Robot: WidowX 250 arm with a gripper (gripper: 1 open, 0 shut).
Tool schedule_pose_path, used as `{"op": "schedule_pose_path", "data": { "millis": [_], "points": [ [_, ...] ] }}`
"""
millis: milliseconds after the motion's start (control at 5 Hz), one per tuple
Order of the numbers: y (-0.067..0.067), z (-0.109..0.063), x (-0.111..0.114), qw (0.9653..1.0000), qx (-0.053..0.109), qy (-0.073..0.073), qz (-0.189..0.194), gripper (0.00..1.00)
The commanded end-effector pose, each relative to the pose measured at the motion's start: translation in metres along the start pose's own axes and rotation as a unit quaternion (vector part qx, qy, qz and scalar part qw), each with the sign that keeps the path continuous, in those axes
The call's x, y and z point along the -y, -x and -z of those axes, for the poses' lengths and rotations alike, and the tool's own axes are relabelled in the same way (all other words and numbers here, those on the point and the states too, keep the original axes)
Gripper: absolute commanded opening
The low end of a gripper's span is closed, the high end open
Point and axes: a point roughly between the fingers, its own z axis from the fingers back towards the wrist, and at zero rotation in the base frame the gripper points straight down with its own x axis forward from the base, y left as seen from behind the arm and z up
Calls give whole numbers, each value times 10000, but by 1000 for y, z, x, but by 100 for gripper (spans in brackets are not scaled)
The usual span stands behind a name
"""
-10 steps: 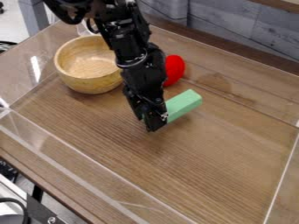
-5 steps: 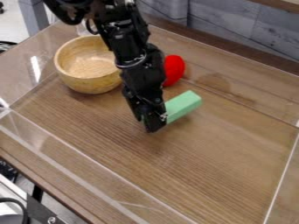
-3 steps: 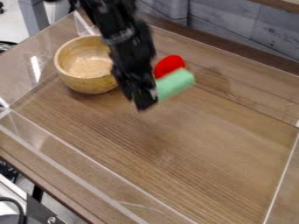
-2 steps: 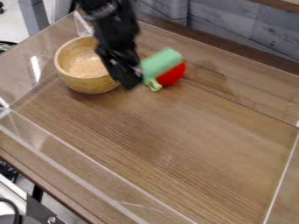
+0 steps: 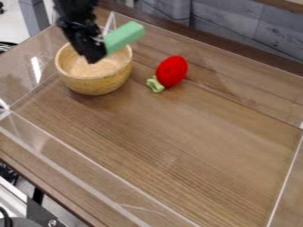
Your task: Put the green stick in the brown bowl
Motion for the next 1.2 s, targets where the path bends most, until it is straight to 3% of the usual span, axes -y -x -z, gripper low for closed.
{"op": "schedule_pose_path", "data": {
  "millis": [0, 600, 1000],
  "points": [
    [-4, -7, -26, 9997, 112, -212, 7, 0],
    [1, 17, -66, 9996, 58, -235, -133, 0],
    [-1, 19, -78, 9994, 97, -175, -299, 0]
  ]
}}
